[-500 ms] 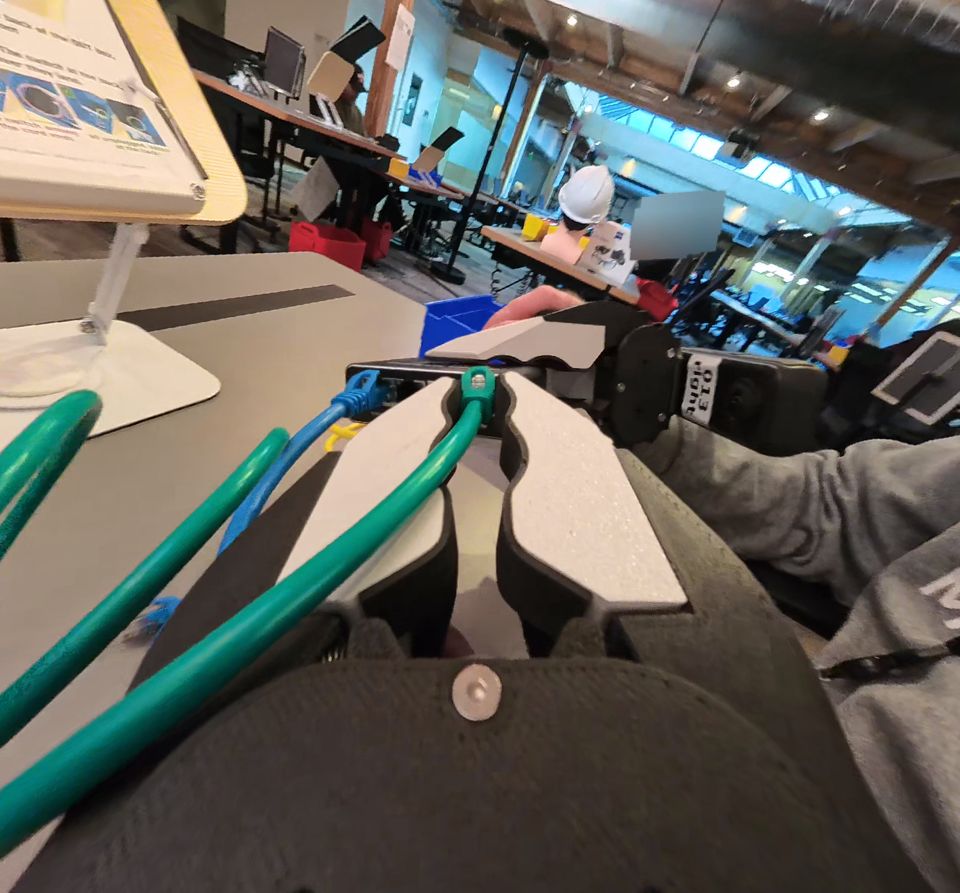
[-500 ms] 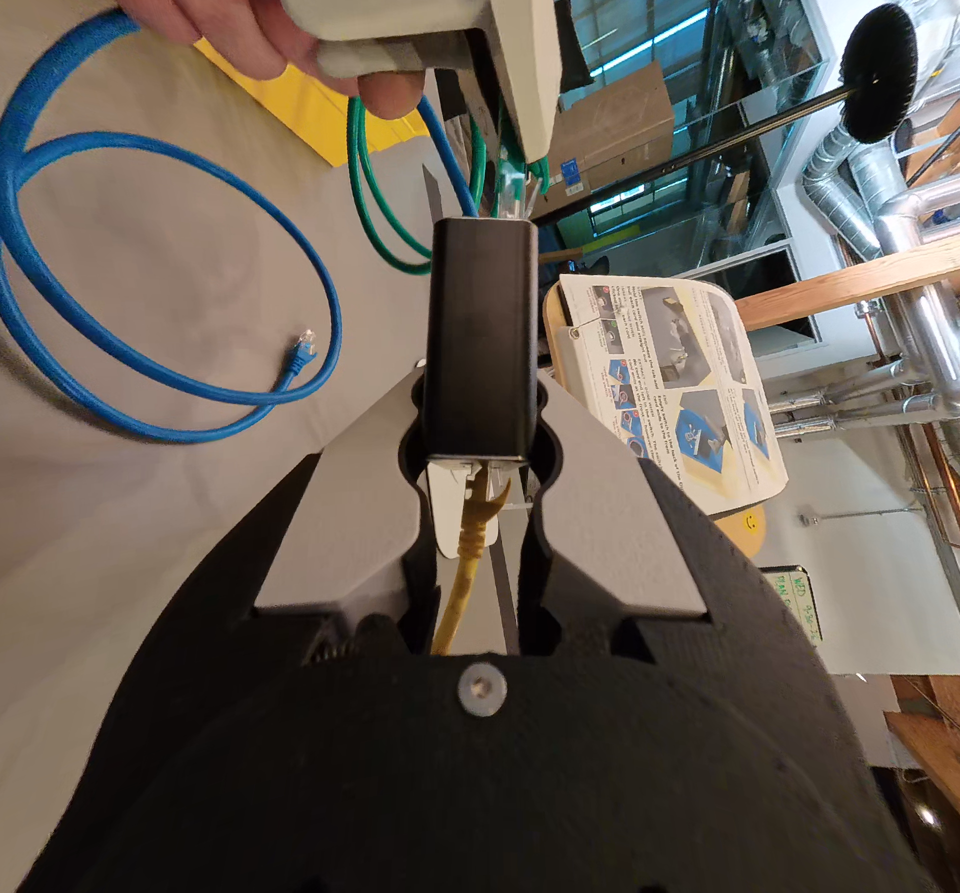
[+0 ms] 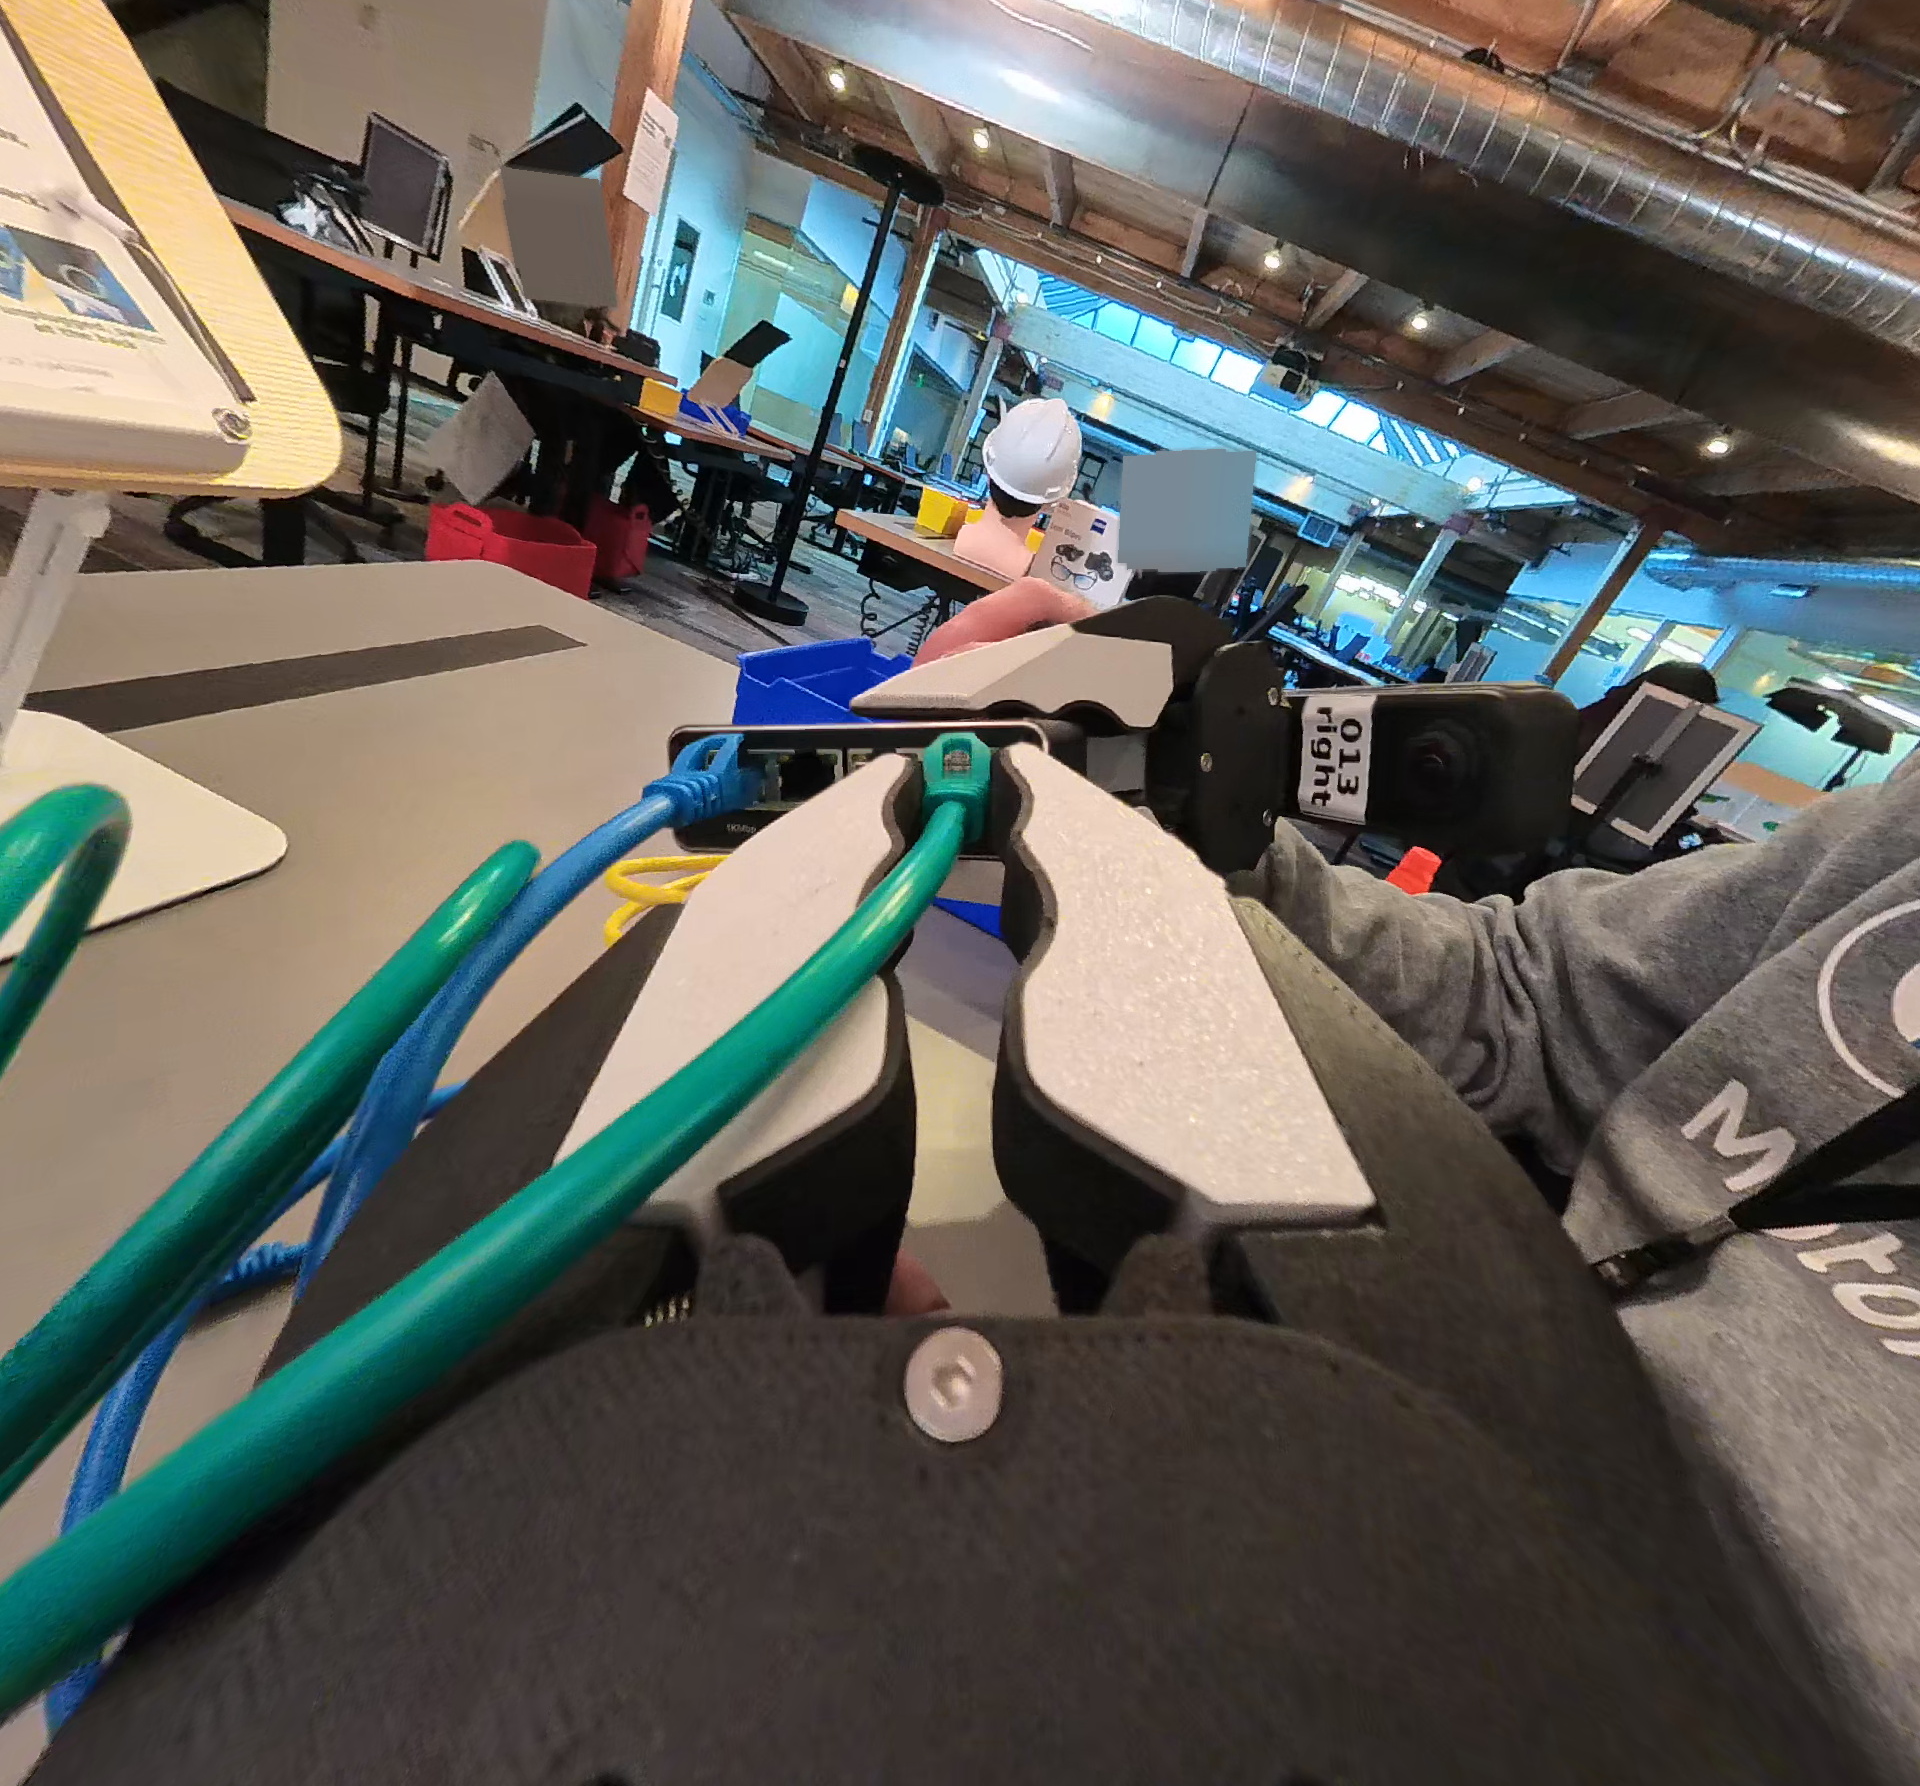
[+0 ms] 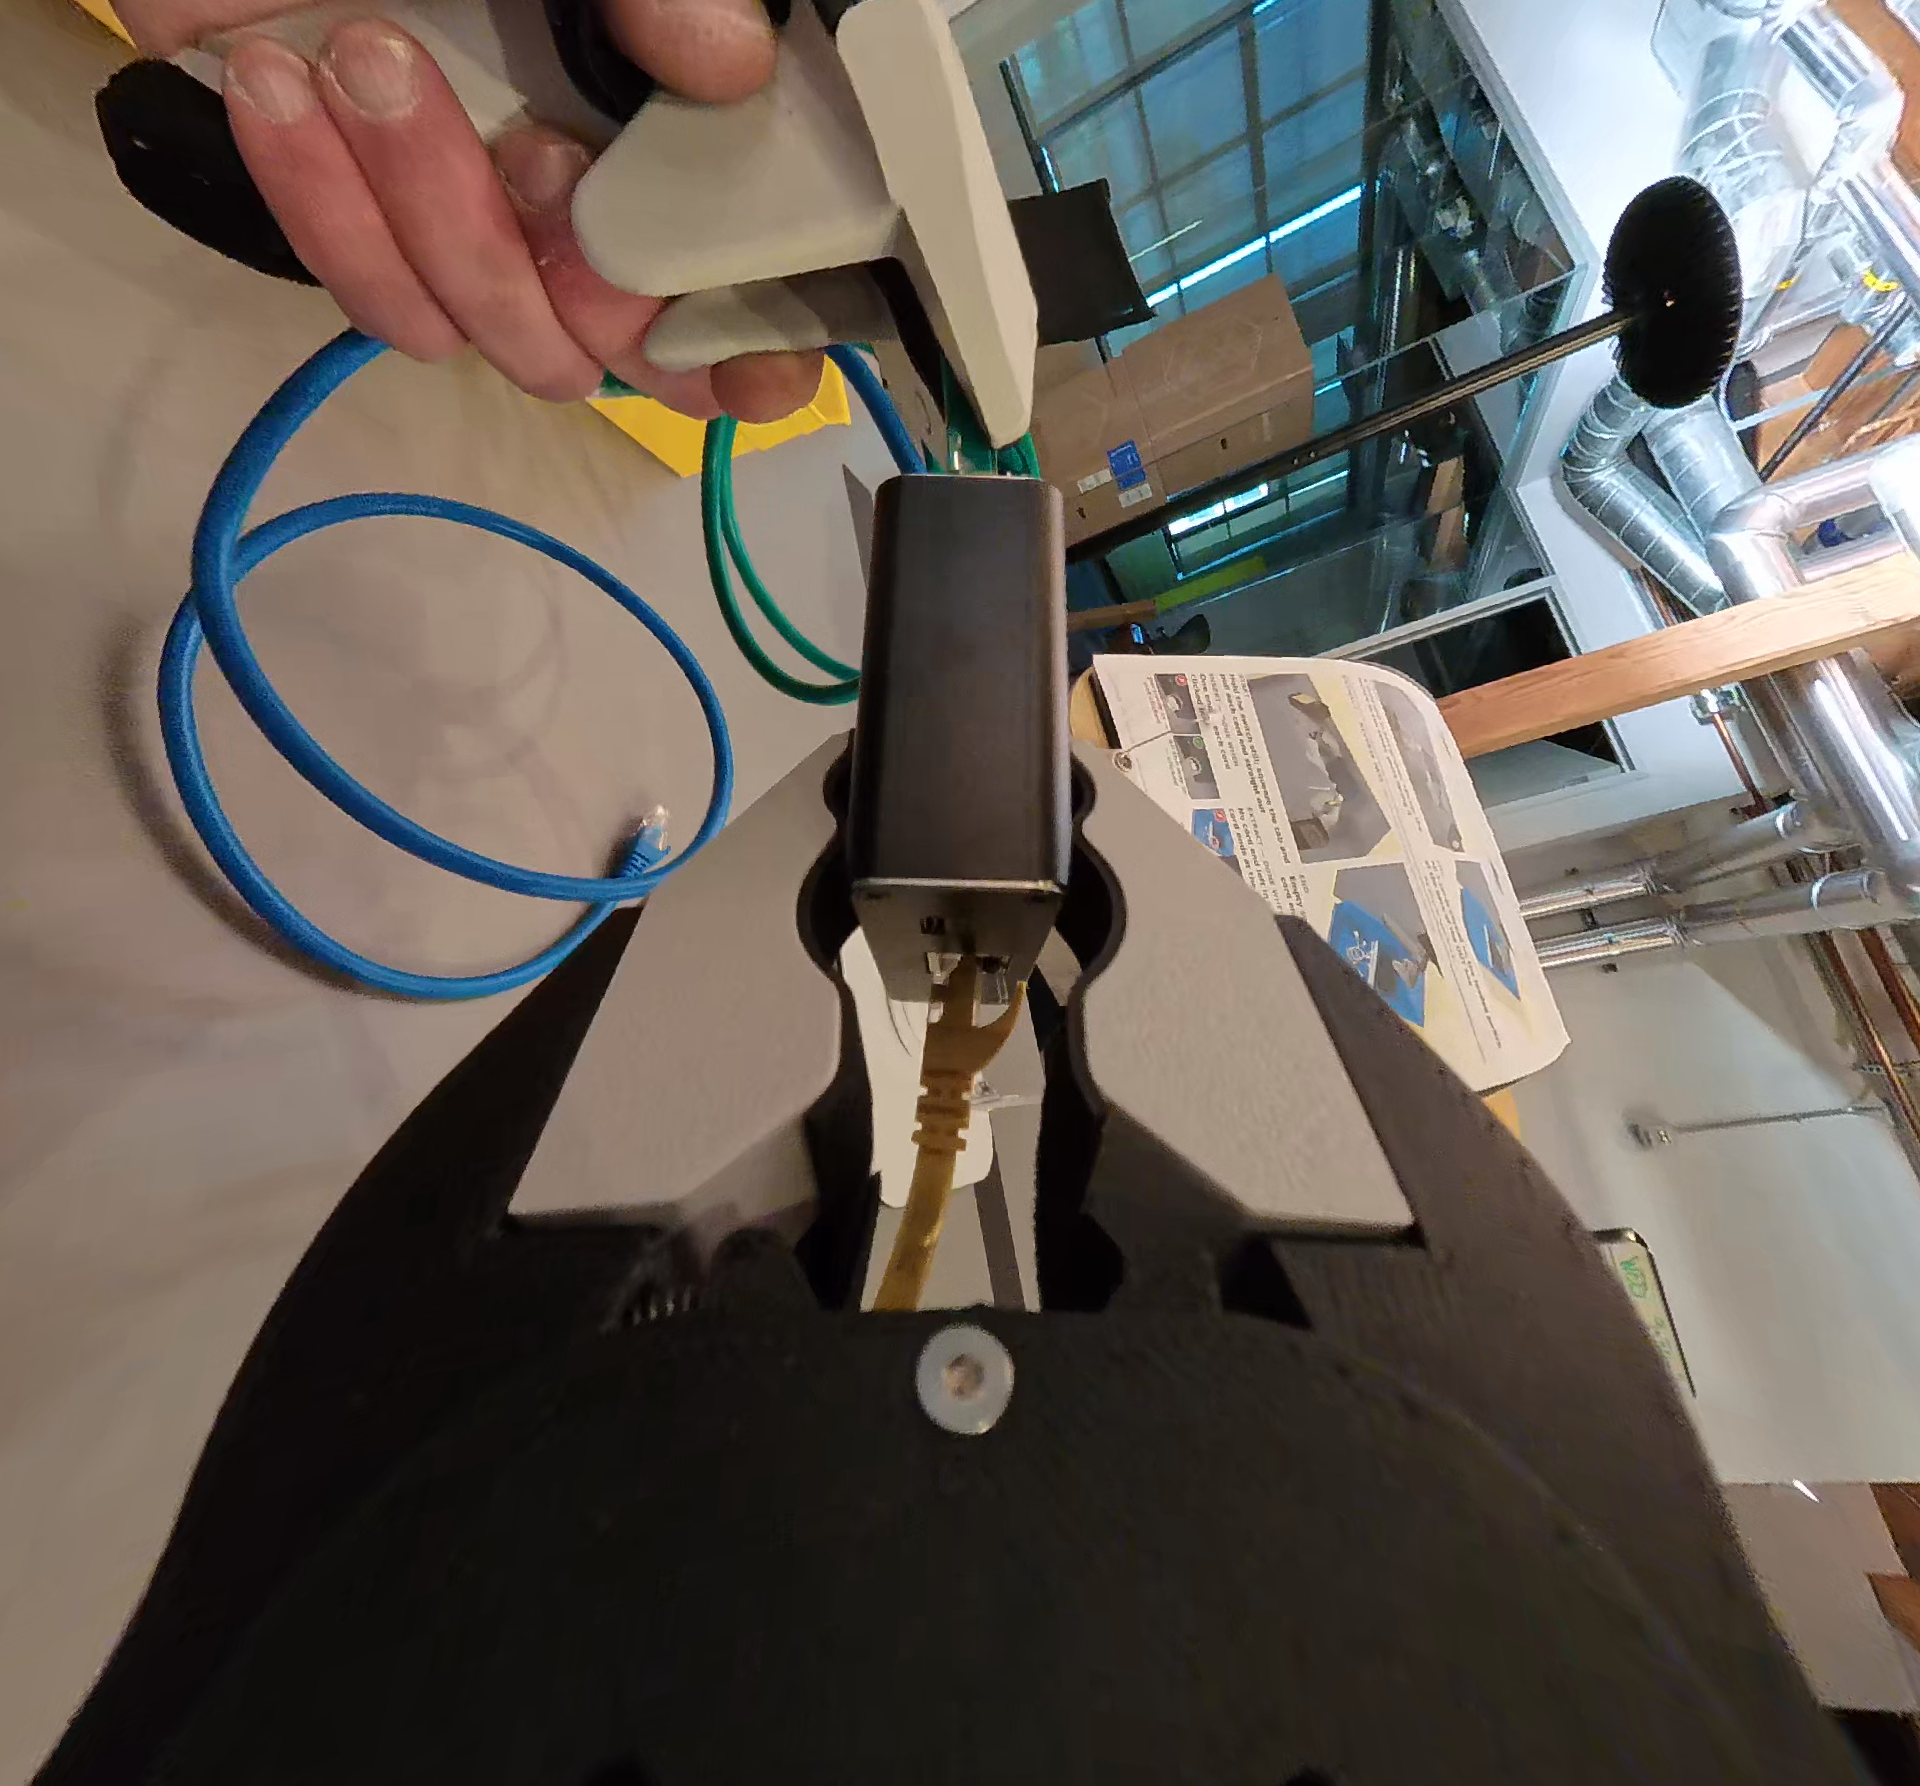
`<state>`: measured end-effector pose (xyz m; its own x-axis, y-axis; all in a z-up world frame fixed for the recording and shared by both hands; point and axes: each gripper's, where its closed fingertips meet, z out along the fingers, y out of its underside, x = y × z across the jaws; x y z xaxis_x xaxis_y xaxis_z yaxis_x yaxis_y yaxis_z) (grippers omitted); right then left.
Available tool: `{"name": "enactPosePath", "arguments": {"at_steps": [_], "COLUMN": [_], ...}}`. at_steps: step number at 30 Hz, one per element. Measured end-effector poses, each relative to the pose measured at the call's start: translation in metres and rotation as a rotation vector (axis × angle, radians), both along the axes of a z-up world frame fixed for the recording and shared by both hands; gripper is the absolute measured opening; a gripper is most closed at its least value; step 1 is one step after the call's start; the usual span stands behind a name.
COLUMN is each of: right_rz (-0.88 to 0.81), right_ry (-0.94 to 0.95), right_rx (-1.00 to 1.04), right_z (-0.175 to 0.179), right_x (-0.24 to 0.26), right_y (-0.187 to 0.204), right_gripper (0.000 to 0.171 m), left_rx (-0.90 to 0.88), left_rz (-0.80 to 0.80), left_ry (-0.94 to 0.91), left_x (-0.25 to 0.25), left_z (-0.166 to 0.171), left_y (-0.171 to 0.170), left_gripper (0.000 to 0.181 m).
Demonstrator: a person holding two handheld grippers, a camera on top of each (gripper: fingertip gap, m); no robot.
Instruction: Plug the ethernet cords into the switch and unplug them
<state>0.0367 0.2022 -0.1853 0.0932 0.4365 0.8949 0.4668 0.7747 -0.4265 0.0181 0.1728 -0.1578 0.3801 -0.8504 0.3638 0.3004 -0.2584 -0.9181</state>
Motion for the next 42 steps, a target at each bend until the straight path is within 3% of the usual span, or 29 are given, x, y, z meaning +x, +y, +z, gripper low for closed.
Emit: {"name": "enactPosePath", "arguments": {"at_steps": [6,18,42], "right_rz": [0.030,-0.091,-0.111], "right_ry": [0.033,-0.038,-0.027], "right_rx": [0.010,0.055,0.052], "right_z": [0.005,-0.004,0.003], "right_x": [0.000,0.008,0.009], "right_y": [-0.005,0.016,0.016], "right_gripper": [0.032,0.031,0.031], "left_rx": [0.021,0.119,0.131], "left_rz": [-0.049,0.069,0.117], "left_ry": [0.001,0.179,0.164], "left_x": [0.008,0.020,0.023], "left_z": [0.006,0.003,0.007], "left_y": [-0.009,-0.010,-0.011], "left_gripper": [0.012,0.012,0.012]}}
